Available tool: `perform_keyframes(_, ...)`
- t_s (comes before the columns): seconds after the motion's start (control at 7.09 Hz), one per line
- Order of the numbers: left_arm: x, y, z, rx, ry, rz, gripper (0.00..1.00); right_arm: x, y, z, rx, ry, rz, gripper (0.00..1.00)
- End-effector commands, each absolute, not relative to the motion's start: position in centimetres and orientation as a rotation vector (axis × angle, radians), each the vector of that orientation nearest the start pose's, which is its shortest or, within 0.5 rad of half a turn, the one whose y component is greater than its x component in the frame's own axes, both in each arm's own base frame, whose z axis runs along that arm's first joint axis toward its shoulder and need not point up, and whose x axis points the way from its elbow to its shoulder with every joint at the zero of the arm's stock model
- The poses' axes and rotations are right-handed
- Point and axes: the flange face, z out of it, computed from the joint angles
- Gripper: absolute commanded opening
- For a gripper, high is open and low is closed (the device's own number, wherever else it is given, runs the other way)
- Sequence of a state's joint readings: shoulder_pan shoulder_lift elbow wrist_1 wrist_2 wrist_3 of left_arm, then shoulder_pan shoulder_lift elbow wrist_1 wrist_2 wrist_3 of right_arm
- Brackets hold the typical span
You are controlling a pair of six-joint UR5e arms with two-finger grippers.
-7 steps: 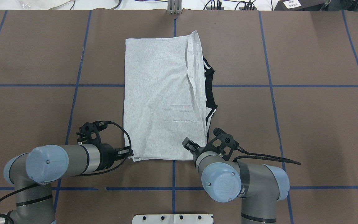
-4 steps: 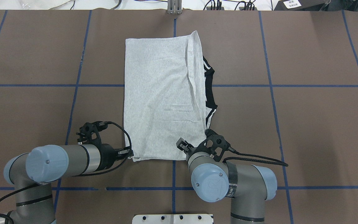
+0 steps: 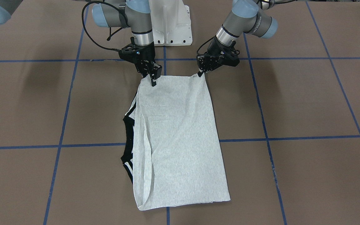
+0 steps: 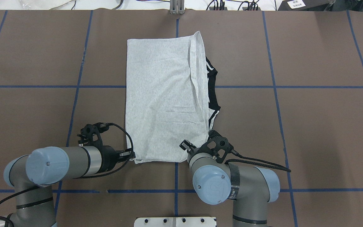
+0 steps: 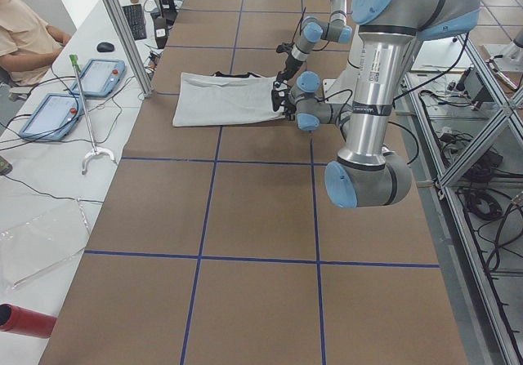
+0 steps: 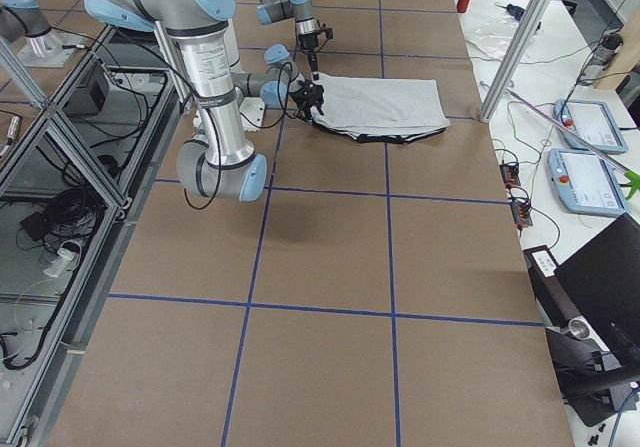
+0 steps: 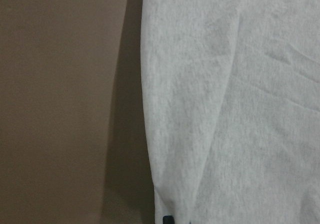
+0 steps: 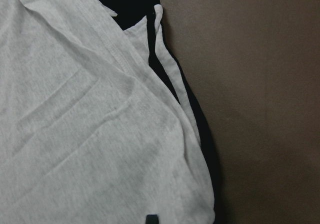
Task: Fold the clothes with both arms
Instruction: 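Lift the near edge and fold it over to the far edge with both grippers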
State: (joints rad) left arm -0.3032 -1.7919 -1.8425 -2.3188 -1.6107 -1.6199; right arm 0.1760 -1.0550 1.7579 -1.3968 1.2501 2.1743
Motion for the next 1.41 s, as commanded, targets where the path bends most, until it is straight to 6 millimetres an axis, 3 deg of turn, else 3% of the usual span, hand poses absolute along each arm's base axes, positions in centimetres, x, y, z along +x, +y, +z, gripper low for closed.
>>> perform_keyframes(0.0, 50.1, -29.2, 32.8, 0.123, 1.243, -0.28, 0.0, -60.5, -27.8, 26.0, 0.127, -0.956, 0.895, 0.0)
perform_keyframes(0.14, 49.6, -29.0, 31.9, 0.124, 1.263, -0.275, 0.0, -59.6, -28.1, 25.1, 0.133, -0.975, 0.901, 0.0)
perform_keyframes(0.42, 45.6, -28.1, 27.3, 0.092, 1.333, -0.229, 0.0, -54.6, -27.7, 21.2, 0.132, -0.99, 0.908, 0.0)
perform_keyframes(0.56, 43.0, -27.1, 23.9, 0.077, 1.332, -0.218, 0.0, -50.9, -25.2, 18.0, 0.117, -0.979, 0.879, 0.0)
perform_keyframes(0.85, 35.1, -24.0, 16.9, 0.039, 1.346, -0.189, 0.0, -41.1, -18.5, 13.1, 0.065, -0.949, 0.771, 0.0)
perform_keyframes(0.99, 33.0, -23.0, 15.2, 0.016, 1.336, -0.175, 0.0, -39.6, -18.3, 12.2, 0.061, -0.954, 0.766, 0.0)
perform_keyframes(1.13, 34.6, -23.3, 16.4, -0.002, 1.293, -0.17, 0.0, -42.1, -18.5, 12.3, 0.086, -0.925, 0.754, 0.0)
perform_keyframes(1.27, 37.7, -24.9, 17.8, 0.003, 1.242, -0.193, 0.0, -46.3, -21.9, 12.1, 0.134, -0.907, 0.79, 0.0)
